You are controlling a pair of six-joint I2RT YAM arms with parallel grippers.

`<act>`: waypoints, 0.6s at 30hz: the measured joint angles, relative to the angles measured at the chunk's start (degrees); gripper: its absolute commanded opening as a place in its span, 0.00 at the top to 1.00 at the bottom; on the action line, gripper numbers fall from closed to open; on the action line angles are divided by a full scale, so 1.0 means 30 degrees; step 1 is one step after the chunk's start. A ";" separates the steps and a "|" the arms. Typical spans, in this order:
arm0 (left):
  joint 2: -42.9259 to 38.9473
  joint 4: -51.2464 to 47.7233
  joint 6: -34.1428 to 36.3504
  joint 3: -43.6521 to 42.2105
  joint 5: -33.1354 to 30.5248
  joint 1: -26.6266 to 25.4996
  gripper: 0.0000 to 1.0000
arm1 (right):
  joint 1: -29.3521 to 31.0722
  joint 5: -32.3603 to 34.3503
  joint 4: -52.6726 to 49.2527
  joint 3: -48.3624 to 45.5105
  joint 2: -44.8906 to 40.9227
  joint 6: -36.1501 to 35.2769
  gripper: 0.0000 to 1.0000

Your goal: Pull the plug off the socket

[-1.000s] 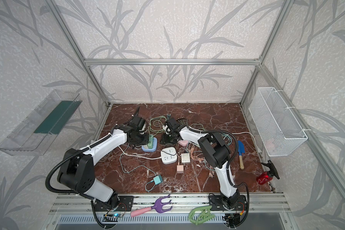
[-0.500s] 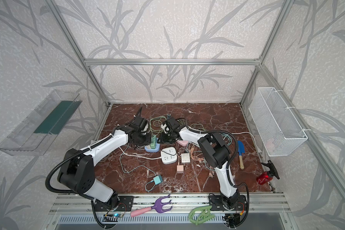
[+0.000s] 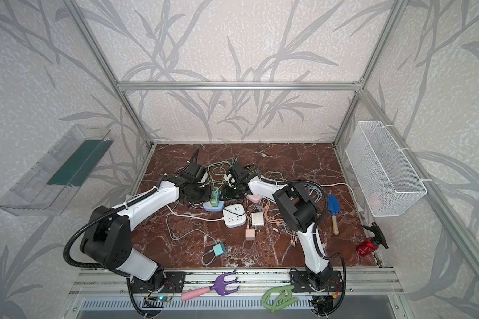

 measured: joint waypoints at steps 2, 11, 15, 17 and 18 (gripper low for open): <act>0.0007 0.0000 0.0000 0.0007 -0.0095 -0.0066 0.84 | 0.0000 0.0015 -0.0044 0.0109 0.0182 0.0000 0.57; 0.0444 -0.0342 -0.0036 0.0583 -0.1093 -0.0568 0.84 | 0.0080 0.0284 -0.1698 0.1916 0.1137 -0.0532 0.62; 0.0692 -0.0612 -0.0168 0.0925 -0.1800 -0.1020 0.84 | 0.0204 0.0772 -0.2535 0.2506 0.1297 -0.0954 0.63; 0.0692 -0.0619 -0.0299 0.0925 -0.2033 -0.1137 0.84 | 0.0226 0.1027 -0.2739 0.2572 0.1326 -0.1144 0.64; 0.0692 -0.0619 -0.0364 0.0925 -0.2091 -0.1166 0.84 | 0.0226 0.1115 -0.2834 0.2601 0.1333 -0.1282 0.64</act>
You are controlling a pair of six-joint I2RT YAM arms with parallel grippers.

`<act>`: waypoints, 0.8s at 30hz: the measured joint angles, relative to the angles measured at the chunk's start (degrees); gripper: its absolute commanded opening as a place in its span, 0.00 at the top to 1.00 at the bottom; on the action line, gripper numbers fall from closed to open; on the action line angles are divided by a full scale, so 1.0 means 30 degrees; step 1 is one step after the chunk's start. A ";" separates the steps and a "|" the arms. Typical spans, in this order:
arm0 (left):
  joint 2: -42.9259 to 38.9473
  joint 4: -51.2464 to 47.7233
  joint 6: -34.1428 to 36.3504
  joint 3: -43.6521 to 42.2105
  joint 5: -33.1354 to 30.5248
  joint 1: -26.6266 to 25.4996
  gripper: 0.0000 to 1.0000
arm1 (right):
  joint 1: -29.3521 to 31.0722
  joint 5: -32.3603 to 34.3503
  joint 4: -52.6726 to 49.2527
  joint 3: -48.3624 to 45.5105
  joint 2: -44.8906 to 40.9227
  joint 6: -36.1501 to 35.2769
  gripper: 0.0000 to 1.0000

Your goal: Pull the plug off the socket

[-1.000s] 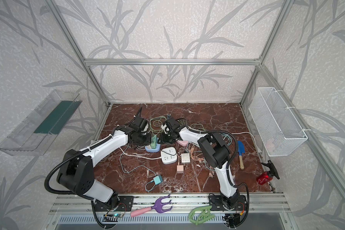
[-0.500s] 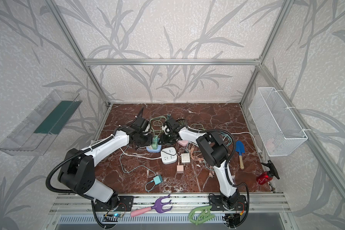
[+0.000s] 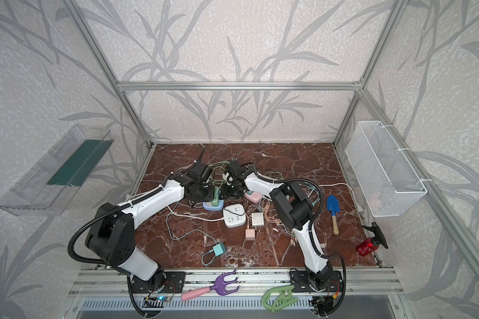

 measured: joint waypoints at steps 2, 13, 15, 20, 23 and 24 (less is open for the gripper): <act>0.0000 0.0015 -0.0087 0.0000 -0.0146 -0.0080 0.85 | 0.0058 0.0197 -0.0226 0.0182 0.0058 -0.0182 0.64; -0.0219 0.0131 -0.0102 -0.0131 -0.0692 -0.0401 0.84 | 0.0226 0.0896 -0.1202 0.0918 0.0299 -0.0874 0.64; -0.0714 0.0342 -0.0146 -0.0444 -0.0685 -0.0401 0.84 | 0.0226 0.0889 -0.1202 0.0918 0.0306 -0.0882 0.64; -0.1916 0.0823 -0.0124 -0.0845 -0.0648 -0.0321 0.84 | 0.0204 0.0860 -0.1202 0.0918 0.0306 -0.0882 0.64; -0.2164 0.0787 -0.0087 -0.0852 -0.0619 -0.0262 0.84 | 0.0189 0.0823 -0.1188 0.0911 0.0306 -0.0874 0.64; -0.2164 0.0758 -0.0087 -0.0860 -0.0634 -0.0233 0.84 | 0.0182 0.0809 -0.1173 0.0911 0.0306 -0.0882 0.64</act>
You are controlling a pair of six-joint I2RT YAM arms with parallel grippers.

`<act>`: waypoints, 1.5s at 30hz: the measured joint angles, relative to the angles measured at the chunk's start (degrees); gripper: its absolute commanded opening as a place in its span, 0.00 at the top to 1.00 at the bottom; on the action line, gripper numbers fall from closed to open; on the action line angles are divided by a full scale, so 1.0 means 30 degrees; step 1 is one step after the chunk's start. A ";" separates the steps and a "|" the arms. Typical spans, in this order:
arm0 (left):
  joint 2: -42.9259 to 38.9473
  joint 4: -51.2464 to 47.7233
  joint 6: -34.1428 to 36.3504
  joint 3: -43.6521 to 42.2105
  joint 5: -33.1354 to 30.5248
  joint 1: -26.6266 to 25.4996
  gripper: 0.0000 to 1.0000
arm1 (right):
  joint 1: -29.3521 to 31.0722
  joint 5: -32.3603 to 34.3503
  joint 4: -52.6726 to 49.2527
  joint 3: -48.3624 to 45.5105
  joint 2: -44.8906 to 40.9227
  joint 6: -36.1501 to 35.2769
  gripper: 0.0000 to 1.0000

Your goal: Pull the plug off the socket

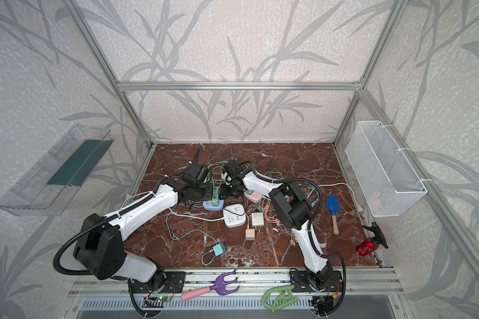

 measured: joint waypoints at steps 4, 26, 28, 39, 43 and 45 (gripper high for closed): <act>0.0000 -0.0182 -0.0022 0.0000 -0.0051 0.0262 0.84 | -0.0022 -0.0146 0.0189 -0.0095 0.0000 0.0015 0.64; -0.3031 0.0707 -0.0794 -0.4138 0.2018 0.4153 0.82 | -0.0146 -0.1501 0.3541 -0.1843 -0.0284 0.0321 0.61; -0.3220 0.1027 -0.0962 -0.4685 0.2688 0.4707 0.82 | -0.0175 -0.1588 0.3606 -0.1880 -0.0291 0.0393 0.60; -0.3847 0.2601 -0.1566 -0.6543 0.5391 0.6564 0.81 | -0.0204 -0.1632 0.3614 -0.1894 -0.0291 0.0430 0.60; -0.3861 0.2739 -0.1515 -0.6681 0.5894 0.6907 0.79 | -0.0204 -0.1632 0.3614 -0.1894 -0.0291 0.0430 0.60; -0.3869 0.2783 -0.1472 -0.6688 0.6018 0.7009 0.75 | -0.0204 -0.1639 0.3614 -0.1894 -0.0291 0.0430 0.60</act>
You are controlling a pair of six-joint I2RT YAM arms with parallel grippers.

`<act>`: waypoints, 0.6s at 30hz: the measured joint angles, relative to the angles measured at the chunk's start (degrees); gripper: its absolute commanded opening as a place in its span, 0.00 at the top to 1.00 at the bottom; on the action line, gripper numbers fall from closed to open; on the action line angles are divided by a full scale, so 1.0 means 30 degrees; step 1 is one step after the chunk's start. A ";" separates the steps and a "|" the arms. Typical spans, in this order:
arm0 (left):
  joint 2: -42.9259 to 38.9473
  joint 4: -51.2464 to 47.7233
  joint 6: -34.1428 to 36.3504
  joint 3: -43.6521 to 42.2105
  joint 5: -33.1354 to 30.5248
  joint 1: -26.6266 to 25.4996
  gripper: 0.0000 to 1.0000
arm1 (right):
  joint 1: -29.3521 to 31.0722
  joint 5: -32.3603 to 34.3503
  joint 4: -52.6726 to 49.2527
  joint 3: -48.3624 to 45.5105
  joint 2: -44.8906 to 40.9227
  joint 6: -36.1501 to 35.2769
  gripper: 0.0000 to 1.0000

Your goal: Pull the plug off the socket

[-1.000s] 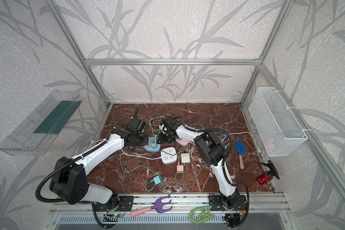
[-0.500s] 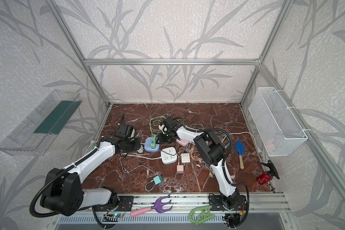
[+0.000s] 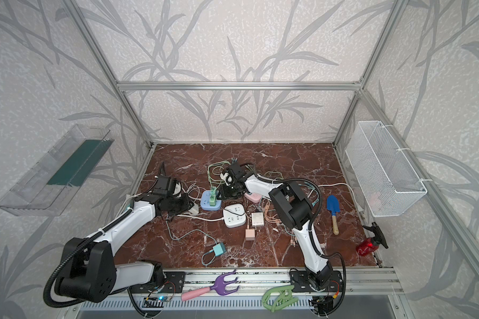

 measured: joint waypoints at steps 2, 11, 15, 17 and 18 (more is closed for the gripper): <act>0.0000 0.0022 0.0080 -0.0029 0.0044 0.0087 0.72 | 0.0000 0.0000 0.0000 0.0000 0.0000 0.0007 0.60; 0.0146 -0.0262 0.0466 -0.0204 -0.0051 0.0495 0.54 | -0.0007 0.0007 0.0000 -0.0007 0.0000 0.0007 0.60; 0.0495 -0.0758 0.0605 -0.0197 -0.0197 0.0561 0.52 | -0.0007 0.0007 0.0000 -0.0007 0.0000 0.0007 0.59; 0.0525 -0.0984 0.0619 -0.0175 -0.0321 0.0561 0.52 | -0.0007 0.0007 0.0000 -0.0015 0.0000 0.0007 0.59; 0.0525 -0.1158 0.0619 -0.0109 -0.0437 0.0561 0.50 | -0.0007 0.0015 0.0000 -0.0022 -0.0015 0.0007 0.59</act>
